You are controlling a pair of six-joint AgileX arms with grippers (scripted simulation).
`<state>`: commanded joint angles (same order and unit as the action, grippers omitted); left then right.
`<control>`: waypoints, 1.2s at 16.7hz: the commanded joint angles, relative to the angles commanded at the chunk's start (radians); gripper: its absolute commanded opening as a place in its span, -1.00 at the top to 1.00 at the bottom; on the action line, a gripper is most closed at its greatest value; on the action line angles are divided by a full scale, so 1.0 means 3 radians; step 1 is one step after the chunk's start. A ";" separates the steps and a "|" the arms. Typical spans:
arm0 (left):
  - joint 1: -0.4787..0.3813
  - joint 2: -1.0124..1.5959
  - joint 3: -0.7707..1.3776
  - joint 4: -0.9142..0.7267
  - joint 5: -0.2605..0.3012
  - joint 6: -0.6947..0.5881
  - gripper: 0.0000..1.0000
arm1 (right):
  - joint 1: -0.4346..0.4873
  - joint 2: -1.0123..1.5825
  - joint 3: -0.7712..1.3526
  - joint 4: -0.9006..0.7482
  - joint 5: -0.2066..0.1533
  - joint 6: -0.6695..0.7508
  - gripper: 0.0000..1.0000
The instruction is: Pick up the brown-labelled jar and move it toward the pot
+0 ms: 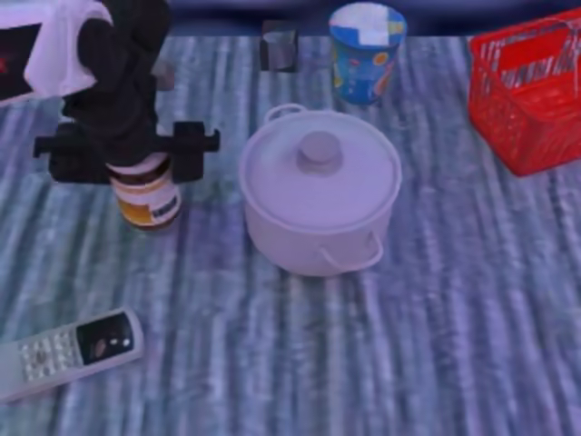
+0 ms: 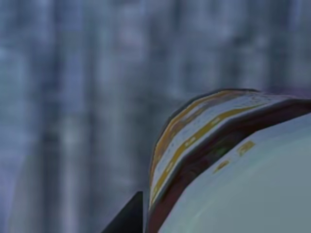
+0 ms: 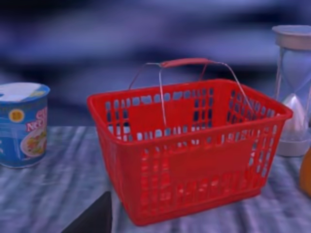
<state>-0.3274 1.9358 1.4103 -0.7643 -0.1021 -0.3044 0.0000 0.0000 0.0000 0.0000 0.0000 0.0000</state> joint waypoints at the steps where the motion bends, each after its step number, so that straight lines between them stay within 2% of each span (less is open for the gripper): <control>1: 0.0003 0.0044 -0.0041 0.0092 -0.0001 0.0006 1.00 | 0.0000 0.0000 0.0000 0.0000 0.0000 0.0000 -1.00; 7: 0.0008 0.0146 -0.0134 0.0270 -0.0002 0.0019 1.00 | 0.0000 0.0000 0.0000 0.0000 0.0000 0.0000 -1.00; 20: 0.0008 0.0146 -0.0134 0.0270 -0.0002 0.0019 -0.96 | 0.0000 0.0000 0.0000 0.0000 0.0000 0.0000 -1.00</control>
<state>-0.3250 1.9795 1.3700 -0.6833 -0.1027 -0.2988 0.0000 0.0000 0.0000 0.0000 0.0000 0.0000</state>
